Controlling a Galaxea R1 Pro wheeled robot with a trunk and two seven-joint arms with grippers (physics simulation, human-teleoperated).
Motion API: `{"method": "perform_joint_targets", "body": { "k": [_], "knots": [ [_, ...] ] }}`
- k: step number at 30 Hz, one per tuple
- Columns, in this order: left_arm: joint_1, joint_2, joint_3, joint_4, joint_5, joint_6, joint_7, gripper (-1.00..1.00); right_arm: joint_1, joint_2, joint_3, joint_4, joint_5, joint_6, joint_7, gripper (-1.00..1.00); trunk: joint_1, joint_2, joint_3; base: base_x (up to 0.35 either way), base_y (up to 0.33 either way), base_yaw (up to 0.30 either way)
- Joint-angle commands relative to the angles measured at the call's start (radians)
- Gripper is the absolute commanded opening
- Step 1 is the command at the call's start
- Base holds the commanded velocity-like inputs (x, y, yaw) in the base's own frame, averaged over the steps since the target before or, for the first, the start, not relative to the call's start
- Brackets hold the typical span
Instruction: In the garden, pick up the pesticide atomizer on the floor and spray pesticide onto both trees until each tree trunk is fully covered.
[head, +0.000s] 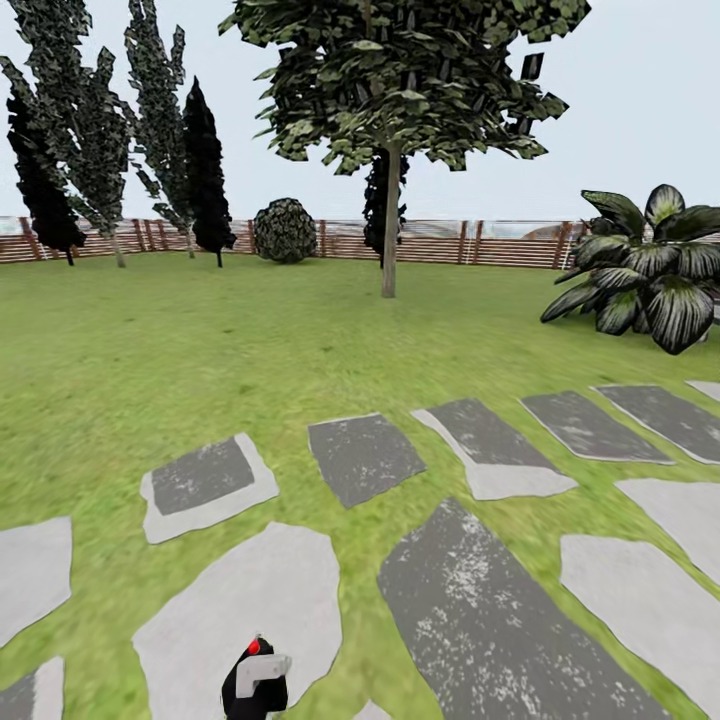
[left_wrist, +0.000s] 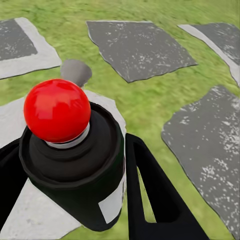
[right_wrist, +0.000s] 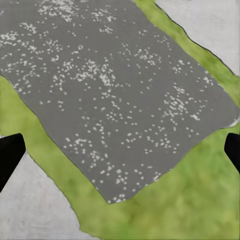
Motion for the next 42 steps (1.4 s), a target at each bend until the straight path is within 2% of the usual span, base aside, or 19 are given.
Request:
{"method": "perform_joint_targets", "body": {
  "k": [1, 20, 42],
  "knots": [
    [-0.001, -0.001, 0.007, 0.000, -0.007, -0.003, -0.002, -1.00, -0.001, 0.000, 0.001, 0.001, -0.009, -0.004, 0.003, 1.00, 0.001, 0.000, -0.001, 0.350, 0.000, -0.079],
    [-0.001, -0.001, 0.007, 0.000, -0.008, -0.003, -0.002, -1.00, -0.001, 0.000, 0.001, 0.001, -0.009, -0.004, 0.003, 1.00, 0.001, 0.000, -0.001, 0.350, 0.000, -0.099],
    [-0.001, -0.001, 0.007, 0.000, -0.008, -0.003, -0.002, -1.00, -0.001, 0.001, 0.003, 0.001, -0.009, -0.004, 0.003, 1.00, 0.001, 0.000, -0.004, 0.350, 0.000, -0.032]
  ]
}}
